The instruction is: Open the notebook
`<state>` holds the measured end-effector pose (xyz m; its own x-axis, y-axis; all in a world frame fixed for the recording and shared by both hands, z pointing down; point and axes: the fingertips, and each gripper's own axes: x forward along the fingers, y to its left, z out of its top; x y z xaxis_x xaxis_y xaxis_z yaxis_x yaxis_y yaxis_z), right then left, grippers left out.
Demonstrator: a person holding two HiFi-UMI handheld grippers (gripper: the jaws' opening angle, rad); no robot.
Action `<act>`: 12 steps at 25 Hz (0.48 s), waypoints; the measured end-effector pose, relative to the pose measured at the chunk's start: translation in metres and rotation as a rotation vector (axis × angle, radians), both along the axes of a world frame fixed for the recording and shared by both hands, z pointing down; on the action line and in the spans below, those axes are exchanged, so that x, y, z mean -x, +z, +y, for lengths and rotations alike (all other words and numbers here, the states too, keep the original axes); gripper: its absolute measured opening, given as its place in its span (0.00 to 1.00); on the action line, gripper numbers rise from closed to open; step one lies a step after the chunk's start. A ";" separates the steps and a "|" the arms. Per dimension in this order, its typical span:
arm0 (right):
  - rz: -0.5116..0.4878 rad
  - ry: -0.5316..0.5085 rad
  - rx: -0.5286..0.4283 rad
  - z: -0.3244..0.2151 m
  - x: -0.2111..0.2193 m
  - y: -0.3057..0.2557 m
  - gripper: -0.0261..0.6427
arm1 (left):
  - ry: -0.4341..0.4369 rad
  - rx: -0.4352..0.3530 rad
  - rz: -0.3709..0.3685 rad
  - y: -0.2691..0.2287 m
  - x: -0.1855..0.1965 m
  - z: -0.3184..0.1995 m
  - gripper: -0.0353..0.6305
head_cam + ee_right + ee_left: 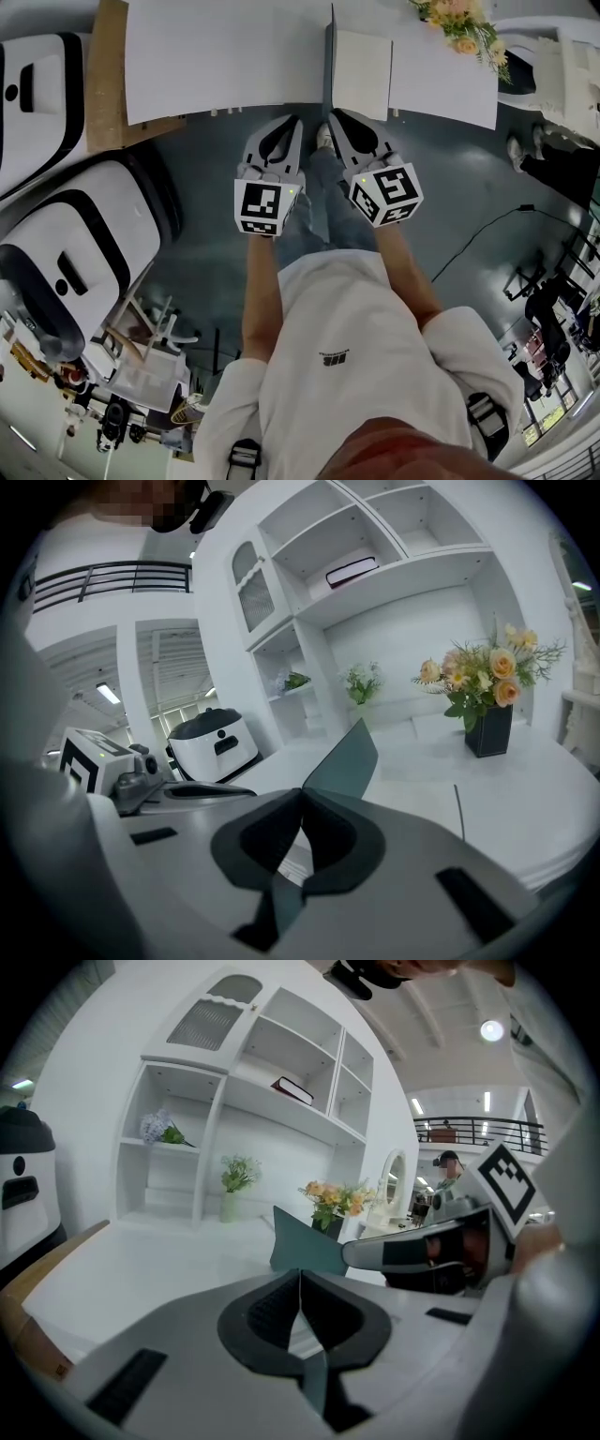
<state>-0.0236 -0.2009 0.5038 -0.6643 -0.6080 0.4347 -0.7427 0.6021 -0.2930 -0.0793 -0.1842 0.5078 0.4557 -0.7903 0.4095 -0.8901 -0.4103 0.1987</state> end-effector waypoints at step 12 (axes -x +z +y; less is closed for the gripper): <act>-0.008 -0.086 0.010 0.001 0.031 0.007 0.04 | -0.070 0.007 -0.005 0.002 0.022 0.005 0.05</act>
<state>-0.0546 -0.2001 0.5103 -0.7173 -0.5445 0.4347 -0.6862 0.6603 -0.3053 -0.1013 -0.1795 0.5103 0.3974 -0.8174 0.4171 -0.9175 -0.3459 0.1963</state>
